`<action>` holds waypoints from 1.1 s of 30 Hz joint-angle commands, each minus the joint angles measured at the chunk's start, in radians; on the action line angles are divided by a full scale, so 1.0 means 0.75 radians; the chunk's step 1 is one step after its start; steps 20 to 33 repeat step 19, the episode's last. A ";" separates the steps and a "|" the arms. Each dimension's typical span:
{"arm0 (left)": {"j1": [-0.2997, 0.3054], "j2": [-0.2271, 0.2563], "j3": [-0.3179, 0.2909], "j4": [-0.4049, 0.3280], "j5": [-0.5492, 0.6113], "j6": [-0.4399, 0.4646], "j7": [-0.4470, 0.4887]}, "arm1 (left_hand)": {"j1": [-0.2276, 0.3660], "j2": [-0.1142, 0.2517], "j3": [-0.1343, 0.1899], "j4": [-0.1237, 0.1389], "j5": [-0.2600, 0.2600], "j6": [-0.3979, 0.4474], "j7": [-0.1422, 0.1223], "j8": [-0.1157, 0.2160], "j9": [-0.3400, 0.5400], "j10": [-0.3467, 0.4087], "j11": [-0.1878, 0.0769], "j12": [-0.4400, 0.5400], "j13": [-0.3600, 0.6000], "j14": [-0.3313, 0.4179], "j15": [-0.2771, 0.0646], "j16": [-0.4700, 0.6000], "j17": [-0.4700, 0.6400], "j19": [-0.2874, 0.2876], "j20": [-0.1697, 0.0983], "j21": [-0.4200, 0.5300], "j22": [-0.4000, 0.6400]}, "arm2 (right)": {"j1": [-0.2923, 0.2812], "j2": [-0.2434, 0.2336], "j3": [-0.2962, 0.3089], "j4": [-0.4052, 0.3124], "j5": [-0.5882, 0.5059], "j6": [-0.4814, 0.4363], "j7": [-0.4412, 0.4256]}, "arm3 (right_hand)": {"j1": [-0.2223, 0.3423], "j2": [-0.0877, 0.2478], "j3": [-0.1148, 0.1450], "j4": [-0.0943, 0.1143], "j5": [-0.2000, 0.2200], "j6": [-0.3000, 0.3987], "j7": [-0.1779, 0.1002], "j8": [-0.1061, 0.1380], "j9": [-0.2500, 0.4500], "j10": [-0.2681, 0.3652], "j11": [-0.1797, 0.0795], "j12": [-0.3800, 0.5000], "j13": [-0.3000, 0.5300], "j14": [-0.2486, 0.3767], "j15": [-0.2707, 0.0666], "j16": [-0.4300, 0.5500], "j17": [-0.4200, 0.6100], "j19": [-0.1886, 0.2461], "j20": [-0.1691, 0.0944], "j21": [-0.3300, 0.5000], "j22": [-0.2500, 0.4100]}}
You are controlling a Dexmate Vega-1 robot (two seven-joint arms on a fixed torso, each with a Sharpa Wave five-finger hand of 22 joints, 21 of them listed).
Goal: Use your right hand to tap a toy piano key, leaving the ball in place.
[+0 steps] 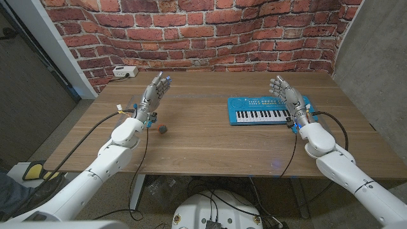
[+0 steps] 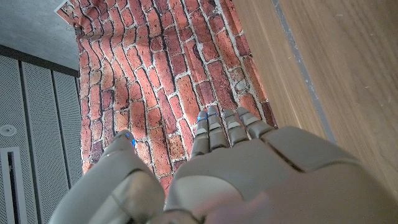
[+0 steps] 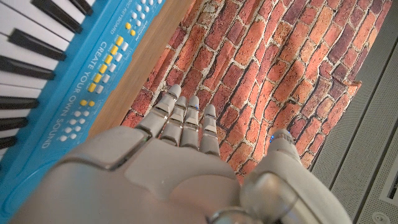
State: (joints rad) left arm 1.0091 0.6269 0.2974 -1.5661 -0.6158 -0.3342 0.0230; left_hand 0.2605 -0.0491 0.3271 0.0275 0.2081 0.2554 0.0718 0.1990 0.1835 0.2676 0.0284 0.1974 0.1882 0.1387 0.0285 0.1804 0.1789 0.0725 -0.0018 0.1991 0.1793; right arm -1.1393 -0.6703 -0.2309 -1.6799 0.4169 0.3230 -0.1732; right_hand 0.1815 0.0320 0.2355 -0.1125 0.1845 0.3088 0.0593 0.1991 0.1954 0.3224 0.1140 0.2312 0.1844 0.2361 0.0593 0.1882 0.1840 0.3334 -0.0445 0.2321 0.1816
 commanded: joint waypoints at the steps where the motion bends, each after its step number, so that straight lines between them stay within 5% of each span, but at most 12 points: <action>1: 0.001 0.010 0.003 -0.019 0.008 0.024 0.013 | 0.013 0.003 -0.008 0.001 0.000 -0.005 0.001 -0.005 0.007 -0.004 -0.001 0.000 0.006 -0.010 -0.001 -0.003 0.005 -0.003 -0.005 -0.006 0.003 | 0.046 0.023 -0.017 0.069 0.105 0.049 0.071 | -0.013 0.001 -0.006 -0.002 -0.004 -0.006 -0.003 -0.002 -0.001 0.011 0.011 -0.004 0.002 0.005 0.008 -0.003 0.003 -0.002 0.009 -0.001 0.003; 33: 0.028 0.001 -0.007 -0.062 0.023 0.010 0.053 | 0.015 0.005 -0.012 0.001 0.000 -0.008 0.002 -0.005 0.007 -0.004 0.000 0.002 0.006 -0.010 0.001 0.001 0.005 -0.013 -0.009 -0.005 0.004 | 0.095 0.008 -0.048 0.093 0.126 0.040 0.118 | -0.019 -0.001 -0.010 0.000 -0.003 -0.004 -0.001 -0.001 -0.002 0.014 0.010 -0.006 0.003 0.005 0.010 -0.003 0.003 0.000 0.011 -0.004 0.004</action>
